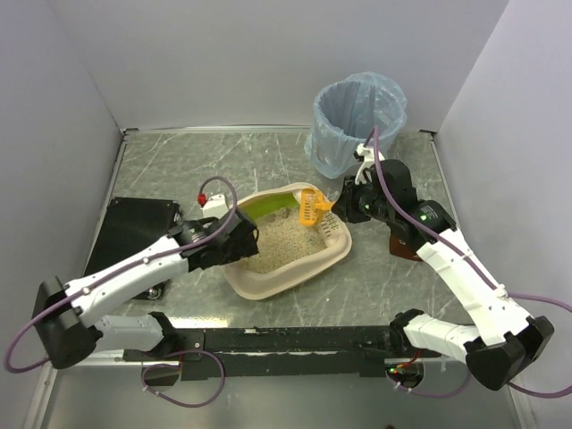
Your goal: Clean the litter box
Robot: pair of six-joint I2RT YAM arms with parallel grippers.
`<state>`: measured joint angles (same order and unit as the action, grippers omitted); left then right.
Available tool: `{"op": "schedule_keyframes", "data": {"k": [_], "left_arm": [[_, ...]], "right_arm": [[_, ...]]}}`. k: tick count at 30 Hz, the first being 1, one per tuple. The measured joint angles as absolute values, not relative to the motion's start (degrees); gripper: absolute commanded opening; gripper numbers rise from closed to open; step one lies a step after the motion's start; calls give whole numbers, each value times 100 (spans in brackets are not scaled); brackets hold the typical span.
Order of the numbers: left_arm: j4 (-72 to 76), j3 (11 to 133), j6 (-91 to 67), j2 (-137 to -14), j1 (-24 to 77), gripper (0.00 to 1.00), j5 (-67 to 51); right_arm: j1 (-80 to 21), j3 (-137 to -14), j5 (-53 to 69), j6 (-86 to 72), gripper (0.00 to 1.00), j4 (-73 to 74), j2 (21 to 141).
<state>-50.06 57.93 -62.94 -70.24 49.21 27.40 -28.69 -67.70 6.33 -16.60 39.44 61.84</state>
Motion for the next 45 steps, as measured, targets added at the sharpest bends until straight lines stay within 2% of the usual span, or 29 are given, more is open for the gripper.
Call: {"op": "schedule_keyframes", "data": {"k": [4, 7, 9, 13, 17, 22, 27, 32, 33, 34, 36, 37, 41, 43, 45], "left_arm": [[-5686, 6176, -6287, -6674, 5109, 98, 3030], [-5555, 6709, -5516, -6405, 5100, 97, 3221], [-4703, 6709, -4617, -6132, 5100, 97, 3280], [-2808, 6241, -2244, -5972, 4786, 97, 2453], [-1699, 6222, -458, -6845, 3577, 97, 526], [-1763, 7000, 867, -8521, 2742, 98, -1002], [-2259, 7979, 1623, -9776, 2777, 99, -1800], [-2646, 8346, 1874, -10215, 2797, 99, -1925], [-2707, 8403, 1883, -10269, 2805, 96, -1890], [-2751, 8438, 1881, -10304, 2816, 87, -1820], [-2812, 8429, 1872, -10315, 2834, 78, -1623], [-2808, 8405, 1859, -10313, 2856, 70, -1487], [-2788, 8173, 1761, -10307, 2995, 59, -921], [-2893, 8075, 1645, -10309, 3103, 47, -593], [-2945, 7966, 1559, -10309, 3253, 40, -178]], "right_arm": [[-2869, -6777, 784, -1643, 0, 3854, 6202], [-2869, -6772, 996, -1599, 0, 3778, 6180], [-2869, -6724, 1118, -1581, 0, 3680, 6130], [-2869, -6617, 1313, -1555, 0, 3664, 5937], [-2867, -6530, 1363, -1555, 0, 3776, 5640], [-2869, -6208, 1411, -1590, 0, 3881, 5111], [-2867, -5955, 1398, -1693, 0, 3992, 4858], [-2862, -5955, 1282, -1684, 0, 4066, 4860], [-2862, -5955, 1258, -1680, 0, 4093, 4858], [-2862, -5955, 1243, -1680, 0, 4121, 4849], [-2862, -5955, 1203, -1680, 0, 4134, 4827], [-2862, -5955, 1197, -1682, 0, 4134, 4810], [-2862, -5955, 1175, -1686, 0, 4132, 4777], [-2862, -5955, 1157, -1688, 0, 4132, 4805], [-2862, -5957, 1144, -1688, 0, 4130, 4853]]}}
